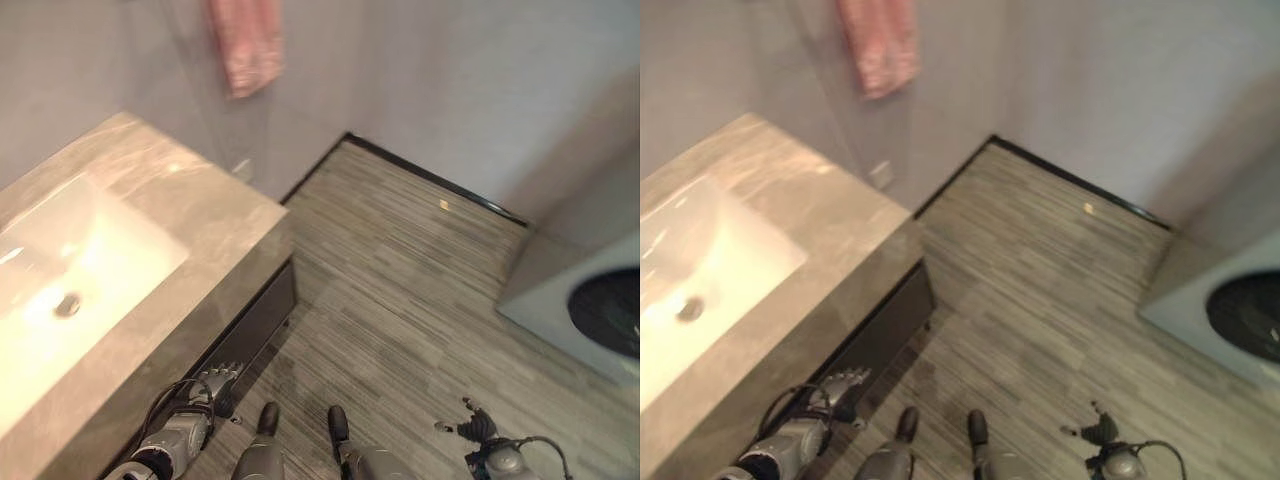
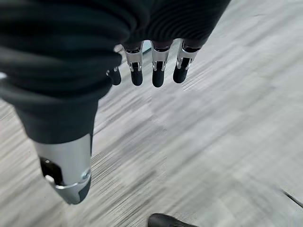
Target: Put brush and paste in cup on sink, flatten towel.
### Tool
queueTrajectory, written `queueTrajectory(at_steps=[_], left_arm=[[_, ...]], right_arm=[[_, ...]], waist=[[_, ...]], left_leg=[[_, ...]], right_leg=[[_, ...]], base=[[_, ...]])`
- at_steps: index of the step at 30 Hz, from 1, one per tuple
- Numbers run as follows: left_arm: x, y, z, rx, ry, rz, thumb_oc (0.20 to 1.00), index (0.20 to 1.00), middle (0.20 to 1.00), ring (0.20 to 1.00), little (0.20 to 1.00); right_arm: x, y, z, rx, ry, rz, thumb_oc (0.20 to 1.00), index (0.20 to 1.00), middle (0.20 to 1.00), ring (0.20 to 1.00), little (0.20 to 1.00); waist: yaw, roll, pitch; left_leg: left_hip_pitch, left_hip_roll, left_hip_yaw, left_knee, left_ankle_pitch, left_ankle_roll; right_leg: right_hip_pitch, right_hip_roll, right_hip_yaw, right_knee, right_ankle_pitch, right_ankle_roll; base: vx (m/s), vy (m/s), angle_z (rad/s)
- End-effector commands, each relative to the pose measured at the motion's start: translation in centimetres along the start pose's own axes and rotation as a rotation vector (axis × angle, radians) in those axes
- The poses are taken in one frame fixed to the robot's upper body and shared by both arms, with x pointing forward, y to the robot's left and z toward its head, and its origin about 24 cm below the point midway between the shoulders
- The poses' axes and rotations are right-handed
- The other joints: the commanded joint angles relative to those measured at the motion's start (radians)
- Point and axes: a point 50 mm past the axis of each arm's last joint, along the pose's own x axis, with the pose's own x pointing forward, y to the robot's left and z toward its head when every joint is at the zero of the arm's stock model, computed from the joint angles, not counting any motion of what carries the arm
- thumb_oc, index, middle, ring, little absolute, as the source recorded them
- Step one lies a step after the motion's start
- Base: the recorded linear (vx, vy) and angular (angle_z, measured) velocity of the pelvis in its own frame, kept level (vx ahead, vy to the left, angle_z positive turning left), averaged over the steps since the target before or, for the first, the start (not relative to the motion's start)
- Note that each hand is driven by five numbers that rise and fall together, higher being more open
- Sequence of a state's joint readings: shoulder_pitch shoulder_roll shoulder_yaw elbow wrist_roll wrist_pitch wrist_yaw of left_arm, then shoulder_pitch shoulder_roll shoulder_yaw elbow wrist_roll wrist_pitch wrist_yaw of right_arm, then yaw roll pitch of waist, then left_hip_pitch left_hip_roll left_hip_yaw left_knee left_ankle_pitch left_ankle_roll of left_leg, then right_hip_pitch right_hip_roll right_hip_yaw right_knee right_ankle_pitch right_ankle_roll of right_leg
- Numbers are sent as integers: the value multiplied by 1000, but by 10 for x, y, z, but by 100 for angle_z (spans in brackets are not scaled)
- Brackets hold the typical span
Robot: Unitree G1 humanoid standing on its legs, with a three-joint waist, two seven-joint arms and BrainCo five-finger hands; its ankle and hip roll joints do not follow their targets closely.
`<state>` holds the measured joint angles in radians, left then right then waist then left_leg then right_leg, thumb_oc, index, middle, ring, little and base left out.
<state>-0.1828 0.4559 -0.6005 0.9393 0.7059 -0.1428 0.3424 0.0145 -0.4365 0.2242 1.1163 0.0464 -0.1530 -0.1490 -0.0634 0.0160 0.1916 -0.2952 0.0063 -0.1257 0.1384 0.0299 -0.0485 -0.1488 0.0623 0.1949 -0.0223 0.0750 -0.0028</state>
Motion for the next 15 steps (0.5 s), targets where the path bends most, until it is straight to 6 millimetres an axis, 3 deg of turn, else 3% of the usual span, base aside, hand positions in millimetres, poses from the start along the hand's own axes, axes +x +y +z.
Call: queueTrajectory(at_steps=[1,3,4,6,7,8,9,10,12,13,14,15], left_arm=[[-12,23,-29,-37,45,106,1000,1000,1000,1000,1000],[-24,17,-32,-81,18,66,1000,1000,1000,1000,1000],[-28,20,-34,-91,11,64,1000,1000,1000,1000,1000],[-33,22,-39,-170,35,66,1000,1000,1000,1000,1000],[-35,17,-41,-203,60,51,1000,1000,1000,1000,1000],[-36,13,-45,-250,94,37,1000,1000,1000,1000,1000],[-36,13,-45,-250,94,37,1000,1000,1000,1000,1000],[-38,7,-51,-398,172,36,1000,1000,1000,1000,1000],[-38,4,-52,-497,208,42,1000,1000,1000,1000,1000],[-32,2,-51,-626,255,53,1000,1000,1000,1000,1000],[-30,0,-50,-678,276,52,1000,1000,1000,1000,1000],[-23,4,-44,-823,285,103,1000,1000,1000,1000,1000]], right_arm=[[-7,5,-20,28,57,28,1000,1000,1000,1000,1000],[-14,-4,-47,66,185,-30,1000,1000,1000,1000,1000],[-13,-6,-48,54,199,-38,1000,1000,1000,1000,1000],[-13,-11,-52,81,237,-73,1000,1000,1000,1000,1000],[-12,-10,-50,90,236,-70,1000,1000,1000,1000,1000],[-12,-10,-49,91,238,-66,1000,1000,1000,1000,1000],[-12,-10,-49,91,238,-66,1000,1000,1000,1000,1000],[-8,-11,-40,79,210,-58,1000,1000,1000,1000,1000],[-5,-9,-32,83,181,-49,1000,1000,1000,1000,1000],[3,-9,-6,81,85,-31,1000,1000,1000,1000,1000],[5,-6,3,91,56,-9,1000,1000,1000,1000,1000],[5,-1,29,181,-67,38,1000,1000,1000,1000,1000]], waist=[[34,-55,-21],[38,-55,-39],[55,-58,-40],[115,-46,-48],[118,-43,-56],[110,-48,-54],[110,-48,-53],[120,-64,-65],[124,-72,-68],[129,-79,-58],[131,-80,-51],[128,-83,-29]], left_leg=[[-17,-33,64,6,-13,33],[27,-25,147,-28,-34,56],[33,-18,172,-37,-33,56],[54,18,251,-31,-53,39],[59,24,275,-29,-52,35],[78,22,299,-20,-64,34],[79,22,300,-20,-64,34],[91,22,353,12,-85,40],[87,24,371,41,-94,40],[74,37,388,123,-101,38],[74,45,393,149,-109,38],[82,61,399,220,-141,45]], right_leg=[[19,-23,14,107,-169,80],[-7,-36,18,130,-161,100],[-31,-48,-23,140,-144,107],[-14,-152,-341,153,-165,114],[-3,-173,-427,159,-165,107],[9,-180,-466,177,-170,110],[10,-180,-465,177,-170,110],[30,-183,-514,188,-172,107],[44,-178,-520,168,-176,105],[56,-165,-496,160,-194,89],[66,-160,-490,167,-202,79],[74,-156,-483,221,-230,64]], base=[[41,262,-107],[71,241,-96],[28,229,-111],[-38,115,-145],[-7,133,-158],[5,110,-107],[8,130,-84],[-7,71,-8],[-20,33,-35],[-32,-31,-82],[-38,-63,-98],[-16,-57,-51]])
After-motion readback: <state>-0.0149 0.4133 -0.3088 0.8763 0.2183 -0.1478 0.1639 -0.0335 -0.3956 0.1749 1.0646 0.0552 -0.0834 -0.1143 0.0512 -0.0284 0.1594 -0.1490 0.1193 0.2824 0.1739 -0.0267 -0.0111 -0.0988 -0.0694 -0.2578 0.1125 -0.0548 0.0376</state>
